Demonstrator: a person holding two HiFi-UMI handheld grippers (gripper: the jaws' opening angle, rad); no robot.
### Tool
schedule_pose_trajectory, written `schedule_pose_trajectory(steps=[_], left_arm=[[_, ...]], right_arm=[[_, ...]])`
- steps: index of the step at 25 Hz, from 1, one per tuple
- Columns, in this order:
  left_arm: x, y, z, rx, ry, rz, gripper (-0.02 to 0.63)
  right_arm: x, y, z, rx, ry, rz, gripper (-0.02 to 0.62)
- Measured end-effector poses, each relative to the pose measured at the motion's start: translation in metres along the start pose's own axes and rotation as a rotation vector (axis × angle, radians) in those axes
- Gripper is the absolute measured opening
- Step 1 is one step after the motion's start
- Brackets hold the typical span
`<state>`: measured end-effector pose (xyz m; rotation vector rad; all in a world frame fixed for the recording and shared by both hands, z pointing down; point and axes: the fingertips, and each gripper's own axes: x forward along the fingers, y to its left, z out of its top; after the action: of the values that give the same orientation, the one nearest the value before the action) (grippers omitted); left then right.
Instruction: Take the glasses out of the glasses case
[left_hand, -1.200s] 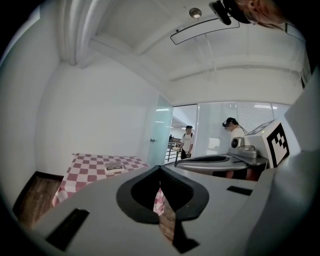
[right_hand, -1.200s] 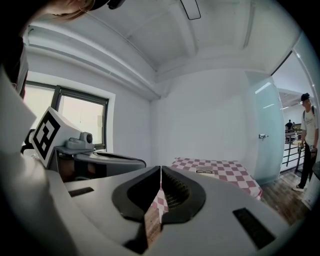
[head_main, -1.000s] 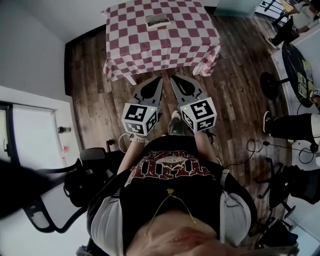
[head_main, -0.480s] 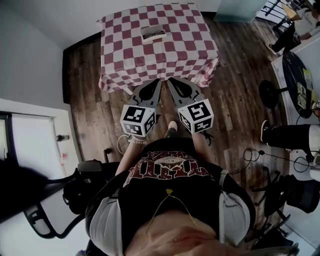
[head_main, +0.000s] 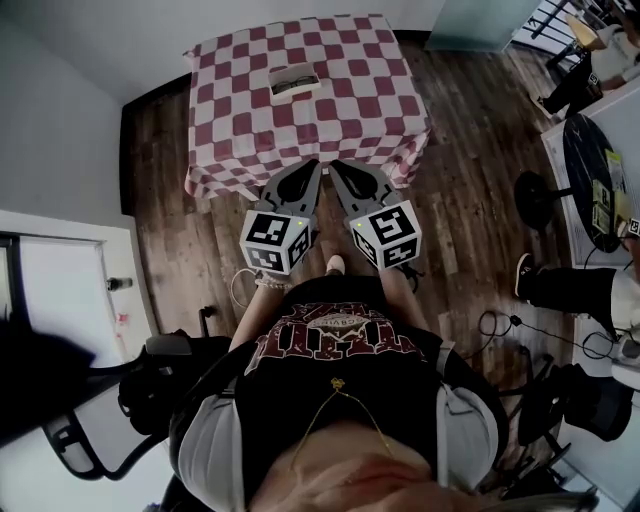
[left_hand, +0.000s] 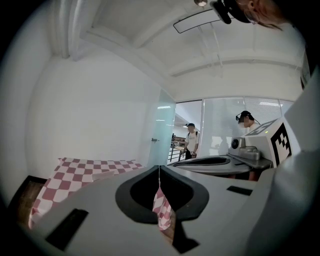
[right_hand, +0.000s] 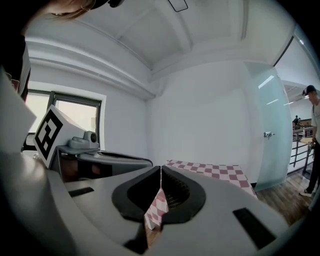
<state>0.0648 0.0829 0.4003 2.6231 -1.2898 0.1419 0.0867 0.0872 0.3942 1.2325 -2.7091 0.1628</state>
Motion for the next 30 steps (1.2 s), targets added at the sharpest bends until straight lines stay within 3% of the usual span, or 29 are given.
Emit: schedule_pose_trajectory(steps=[12, 19, 30], left_arm=[[0.022, 0.014, 0.001, -0.01, 0.001, 0.063, -0.003], [0.03, 0.042, 0.003, -0.021, 0.004, 0.053, -0.003], [0.072, 0.098, 0.015, -0.024, 0.017, -0.005, -0.003]], right_arm=[[0.019, -0.023, -0.001, 0.001, 0.002, 0.059, 0.021], [0.044, -0.028, 0.007, -0.052, -0.023, 0.037, 0.021], [0.108, -0.057, 0.016, -0.028, 0.005, -0.006, 0.021]])
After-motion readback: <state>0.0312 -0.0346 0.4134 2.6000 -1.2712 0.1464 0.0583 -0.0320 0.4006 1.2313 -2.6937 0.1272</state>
